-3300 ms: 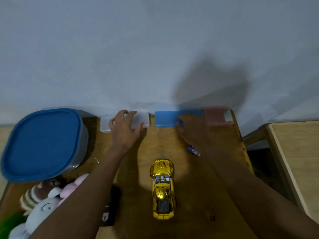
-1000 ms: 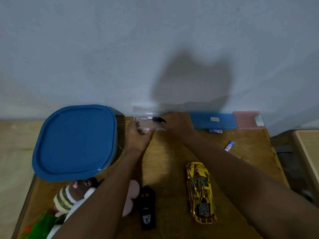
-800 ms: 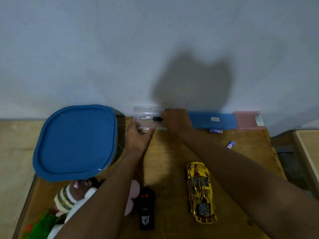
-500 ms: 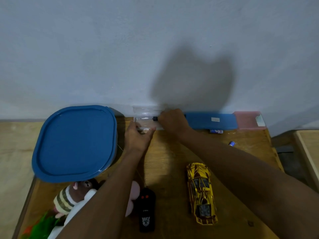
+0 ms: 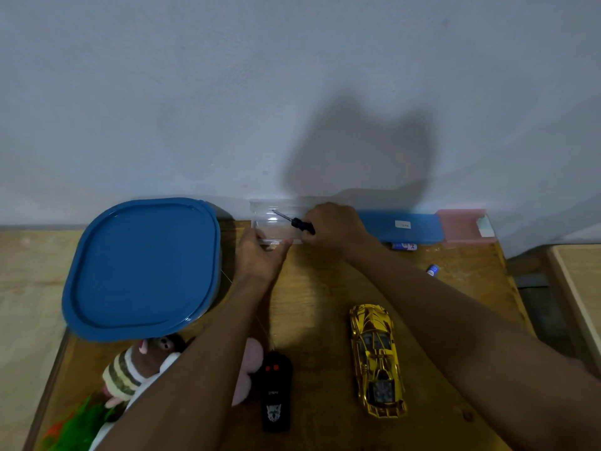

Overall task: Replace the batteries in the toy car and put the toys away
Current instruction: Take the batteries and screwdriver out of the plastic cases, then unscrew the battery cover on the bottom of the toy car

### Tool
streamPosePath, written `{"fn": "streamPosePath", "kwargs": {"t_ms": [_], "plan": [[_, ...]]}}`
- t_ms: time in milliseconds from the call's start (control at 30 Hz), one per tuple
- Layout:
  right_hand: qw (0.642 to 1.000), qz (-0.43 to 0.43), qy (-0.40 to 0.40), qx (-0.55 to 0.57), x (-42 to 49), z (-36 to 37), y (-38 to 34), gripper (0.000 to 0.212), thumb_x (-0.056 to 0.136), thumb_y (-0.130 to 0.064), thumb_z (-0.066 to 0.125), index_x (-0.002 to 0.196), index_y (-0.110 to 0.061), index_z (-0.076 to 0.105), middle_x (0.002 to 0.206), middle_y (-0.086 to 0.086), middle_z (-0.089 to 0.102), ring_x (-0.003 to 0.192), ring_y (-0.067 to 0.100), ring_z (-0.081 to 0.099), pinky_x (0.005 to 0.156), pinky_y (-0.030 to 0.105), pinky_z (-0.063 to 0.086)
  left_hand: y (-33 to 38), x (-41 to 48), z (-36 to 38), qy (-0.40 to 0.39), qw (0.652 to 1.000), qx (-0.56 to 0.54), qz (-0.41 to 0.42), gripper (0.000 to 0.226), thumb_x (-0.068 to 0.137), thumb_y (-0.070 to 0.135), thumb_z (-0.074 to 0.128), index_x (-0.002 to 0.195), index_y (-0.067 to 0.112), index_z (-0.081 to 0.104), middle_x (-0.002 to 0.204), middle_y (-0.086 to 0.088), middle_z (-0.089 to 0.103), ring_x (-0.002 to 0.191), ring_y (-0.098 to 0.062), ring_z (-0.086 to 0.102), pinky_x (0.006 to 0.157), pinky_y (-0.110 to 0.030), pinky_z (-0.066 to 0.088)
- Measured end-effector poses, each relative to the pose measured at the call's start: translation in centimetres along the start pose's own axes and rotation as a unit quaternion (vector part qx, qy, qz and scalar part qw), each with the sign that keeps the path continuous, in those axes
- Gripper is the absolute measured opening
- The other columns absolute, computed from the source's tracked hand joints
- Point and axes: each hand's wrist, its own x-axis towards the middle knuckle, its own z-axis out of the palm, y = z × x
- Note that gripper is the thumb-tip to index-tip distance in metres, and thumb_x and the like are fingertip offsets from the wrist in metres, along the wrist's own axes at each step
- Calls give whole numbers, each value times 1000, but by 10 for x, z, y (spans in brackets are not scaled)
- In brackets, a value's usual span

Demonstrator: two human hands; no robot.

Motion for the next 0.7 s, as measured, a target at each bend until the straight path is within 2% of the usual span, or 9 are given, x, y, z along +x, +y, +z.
{"fn": "streamPosePath", "kwargs": {"t_ms": [67,133,200,267,333,433,500,567,700], "plan": [[996,29,11,87,-16,3,6,24,84,-38,58,89,-16,67,85,3,63,81,23,60,58,30,40,3,-2,-2,-8,1000,-1,0,41,81,42,75,108,24,51,106,1,57,97,-16,58,82,-39,57],[974,63,29,216,-36,2,11,25,87,-32,60,100,-13,68,92,5,64,83,21,59,65,33,47,8,-6,-4,-3,1000,7,7,48,82,41,75,117,22,49,115,-1,54,105,-17,54,85,-36,54],[939,98,49,325,-58,1,14,23,89,-25,62,106,-11,66,97,6,64,85,18,57,67,28,44,14,-14,-6,15,999,42,29,54,82,44,73,123,20,47,120,-2,52,109,-17,52,88,-38,52],[916,128,53,377,-82,2,16,21,92,-23,61,110,-13,64,98,1,63,87,13,56,66,20,39,21,-26,-8,29,996,62,50,56,83,47,71,125,20,47,123,0,51,112,-16,50,91,-39,51],[895,163,65,409,-106,6,14,16,93,-24,59,107,-19,62,91,-6,61,82,8,56,64,17,39,30,-43,-7,26,997,57,50,51,86,47,68,125,22,47,121,4,49,109,-12,49,87,-34,49],[814,233,108,521,-144,8,12,9,95,-20,51,101,-19,58,77,-7,59,67,6,54,58,21,39,46,-77,2,11,996,68,52,33,89,46,64,113,26,53,110,8,56,94,-9,53,72,-26,45],[781,268,131,548,-170,8,12,15,98,-17,42,100,-15,57,71,-1,52,60,8,45,53,25,34,51,-104,13,-37,995,78,59,31,92,44,61,113,23,57,107,3,61,92,-13,56,70,-29,46],[774,297,155,537,-196,8,14,19,99,-21,38,93,-18,56,69,2,48,58,11,41,53,29,32,54,-136,27,-100,990,83,61,39,92,44,60,118,16,58,110,-1,61,97,-19,57,79,-34,50],[734,322,186,568,-231,11,15,21,99,-28,43,83,-22,54,65,-2,45,55,9,37,51,28,29,56,-190,55,-153,976,142,64,57,88,52,63,126,11,54,128,-13,54,120,-34,51,92,-39,45]]}}
